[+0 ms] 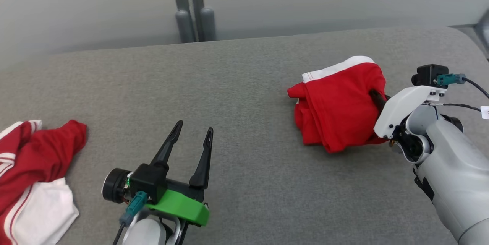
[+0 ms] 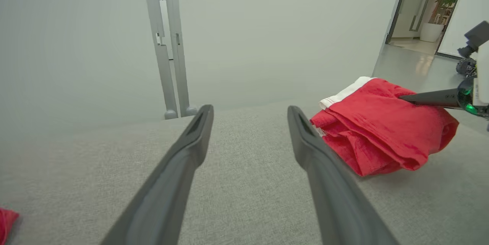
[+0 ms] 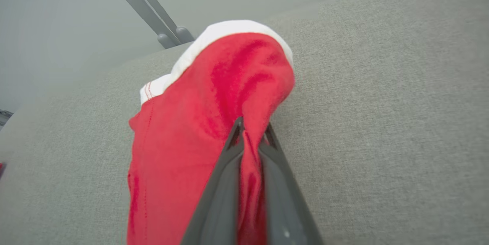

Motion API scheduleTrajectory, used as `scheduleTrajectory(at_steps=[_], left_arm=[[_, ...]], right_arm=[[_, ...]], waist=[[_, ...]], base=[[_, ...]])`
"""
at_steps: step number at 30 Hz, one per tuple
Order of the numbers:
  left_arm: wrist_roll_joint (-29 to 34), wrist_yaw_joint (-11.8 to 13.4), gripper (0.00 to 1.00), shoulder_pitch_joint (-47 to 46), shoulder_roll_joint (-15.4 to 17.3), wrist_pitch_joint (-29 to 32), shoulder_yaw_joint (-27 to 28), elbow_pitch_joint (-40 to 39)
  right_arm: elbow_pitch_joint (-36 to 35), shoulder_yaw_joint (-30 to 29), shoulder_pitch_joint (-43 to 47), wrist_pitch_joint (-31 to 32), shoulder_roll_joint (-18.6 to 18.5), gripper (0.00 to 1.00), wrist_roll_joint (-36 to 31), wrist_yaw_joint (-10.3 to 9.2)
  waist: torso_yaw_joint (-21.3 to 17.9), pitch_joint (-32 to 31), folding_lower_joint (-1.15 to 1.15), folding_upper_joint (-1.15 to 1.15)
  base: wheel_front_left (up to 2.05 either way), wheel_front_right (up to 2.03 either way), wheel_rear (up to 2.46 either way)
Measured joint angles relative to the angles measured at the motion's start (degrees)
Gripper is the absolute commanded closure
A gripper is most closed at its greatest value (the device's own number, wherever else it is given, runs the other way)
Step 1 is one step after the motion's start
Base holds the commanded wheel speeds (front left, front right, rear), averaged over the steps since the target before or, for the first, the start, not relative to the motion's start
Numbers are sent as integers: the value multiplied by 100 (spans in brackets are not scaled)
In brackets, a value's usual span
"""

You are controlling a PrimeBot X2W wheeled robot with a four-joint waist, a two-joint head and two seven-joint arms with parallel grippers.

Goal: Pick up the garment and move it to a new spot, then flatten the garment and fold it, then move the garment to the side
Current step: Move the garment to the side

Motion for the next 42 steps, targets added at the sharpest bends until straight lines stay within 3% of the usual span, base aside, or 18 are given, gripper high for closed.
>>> scheduleTrajectory(at_steps=[8, 13, 18, 24, 29, 30, 31, 42], left_arm=[[74, -23, 0, -256, 12, 0, -62, 16], [155, -42, 0, -461, 68, -1, -69, -38], [164, -59, 0, -604, 148, 0, -77, -10], [147, -66, 0, -701, 177, 0, -91, 22], [151, -67, 0, -837, 215, 0, -98, -8], [151, -67, 0, -857, 218, 0, -94, -12], [152, -67, 0, -869, 220, 0, -90, -14], [151, -59, 0, -868, 213, 0, 35, -62]], right_arm=[[-163, 114, -76, -270, -138, 100, 237, 0], [-261, 252, -293, -559, -515, 100, 264, 0], [-181, 463, -533, -937, -1040, 100, 230, 0], [476, 590, -901, -1337, -1564, 100, 101, 1], [942, 780, -1261, -1684, -1688, 100, -93, 1], [1031, 809, -1323, -1756, -1691, 63, -127, 1], [1105, 825, -1366, -1802, -1688, 0, -127, 1], [1414, 1048, -1611, -2235, -1670, 0, -230, 1]], waist=[[-816, 168, 0, 0], [-1034, 480, 0, 0], [-1051, 834, 0, 0], [-885, 1166, 0, 0], [-721, 1379, 0, 0], [-687, 1423, 0, 0], [-660, 1453, 0, 0], [-502, 1424, 0, 0]], base=[[0, 0, 0], [0, 0, 0], [0, 0, 0], [0, 0, 0], [0, 0, 0], [0, 0, 0], [0, 0, 0], [0, 0, 0]])
